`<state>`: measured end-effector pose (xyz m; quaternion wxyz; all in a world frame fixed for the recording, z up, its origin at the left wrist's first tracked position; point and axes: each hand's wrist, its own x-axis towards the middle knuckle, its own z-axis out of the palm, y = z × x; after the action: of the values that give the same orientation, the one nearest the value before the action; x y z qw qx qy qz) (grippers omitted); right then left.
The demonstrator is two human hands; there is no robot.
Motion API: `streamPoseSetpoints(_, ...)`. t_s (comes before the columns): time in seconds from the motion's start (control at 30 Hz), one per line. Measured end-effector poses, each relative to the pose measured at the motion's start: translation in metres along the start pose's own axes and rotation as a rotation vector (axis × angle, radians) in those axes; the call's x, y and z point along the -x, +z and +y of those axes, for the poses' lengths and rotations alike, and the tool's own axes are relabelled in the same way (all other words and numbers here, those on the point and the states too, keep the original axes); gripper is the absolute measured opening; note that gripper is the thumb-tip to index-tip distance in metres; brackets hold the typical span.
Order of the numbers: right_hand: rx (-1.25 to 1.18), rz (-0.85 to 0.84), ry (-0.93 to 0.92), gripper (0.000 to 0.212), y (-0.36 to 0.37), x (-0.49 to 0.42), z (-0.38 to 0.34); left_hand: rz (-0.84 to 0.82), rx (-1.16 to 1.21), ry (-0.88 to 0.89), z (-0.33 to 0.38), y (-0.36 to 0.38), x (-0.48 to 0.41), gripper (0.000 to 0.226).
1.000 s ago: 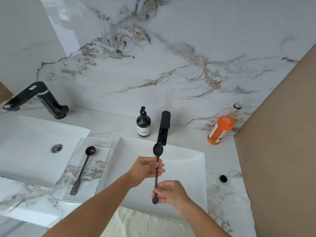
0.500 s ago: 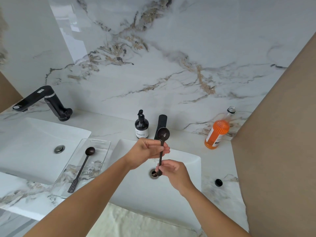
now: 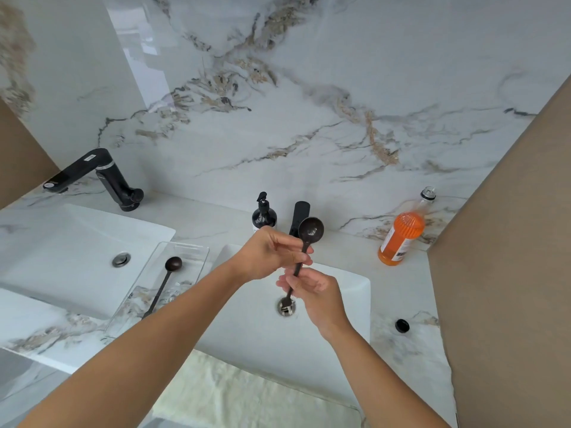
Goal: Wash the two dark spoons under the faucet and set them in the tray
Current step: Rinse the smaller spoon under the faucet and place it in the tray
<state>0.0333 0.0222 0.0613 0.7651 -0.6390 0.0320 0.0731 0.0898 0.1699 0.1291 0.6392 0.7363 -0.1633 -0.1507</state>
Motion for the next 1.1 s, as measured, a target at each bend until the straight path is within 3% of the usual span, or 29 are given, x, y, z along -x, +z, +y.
streamPoseSetpoints(0.13, 0.214, -0.049, 0.149, 0.015, 0.001, -0.007, 0.001, 0.085, 0.066, -0.031, -0.017, -0.008, 0.008, 0.011)
streamPoseSetpoints(0.23, 0.200, -0.055, 0.134, 0.014, 0.002, -0.017, -0.012, 0.113, 0.060, -0.034, -0.030, -0.017, 0.013, 0.008)
streamPoseSetpoints(0.37, 0.155, -0.040, 0.184, 0.013, 0.027, -0.017, -0.002, 0.120, -0.157, -0.038, -0.044, -0.035, 0.014, 0.003)
streamPoseSetpoints(0.53, 0.343, -0.057, 0.279, 0.009, 0.056, -0.016, 0.023, 0.151, -0.062, -0.062, -0.070, -0.064, 0.030, 0.002)
streamPoseSetpoints(0.6, 0.482, -0.003, 0.257, 0.015, 0.069, -0.020, 0.033, 0.112, -0.169, 0.056, -0.078, -0.071, 0.037, 0.002)
streamPoseSetpoints(0.67, 0.558, 0.131, 0.245, 0.035, 0.080, -0.027, 0.041, 0.039, -0.484, 0.380, -0.086, -0.072, 0.043, 0.004)
streamPoseSetpoints(0.73, 0.500, 0.253, 0.238, 0.063, 0.086, -0.037, 0.050, -0.056, -0.752, 0.643, -0.099, -0.070, 0.049, 0.012)
streamPoseSetpoints(0.77, 0.472, 0.252, 0.282, 0.067, 0.090, -0.040, 0.055, -0.080, -0.773, 0.655, -0.103, -0.072, 0.050, 0.014)
streamPoseSetpoints(0.83, 0.408, 0.309, 0.282, 0.067, 0.097, -0.042, 0.059, -0.080, -0.675, 0.561, -0.108, -0.078, 0.051, 0.015)
streamPoseSetpoints(0.9, 0.454, 0.340, 0.150, 0.068, 0.105, -0.042, 0.064, -0.097, -0.515, 0.443, -0.109, -0.086, 0.049, 0.012)
streamPoseSetpoints(0.97, 0.506, 0.270, 0.144, 0.060, 0.113, -0.041, 0.066, -0.101, -0.378, 0.371, -0.110, -0.097, 0.043, 0.016)
streamPoseSetpoints(1.1, 0.445, 0.279, 0.176, 0.038, 0.136, -0.050, 0.055, -0.027, -0.267, 0.395, -0.110, -0.120, 0.040, 0.014)
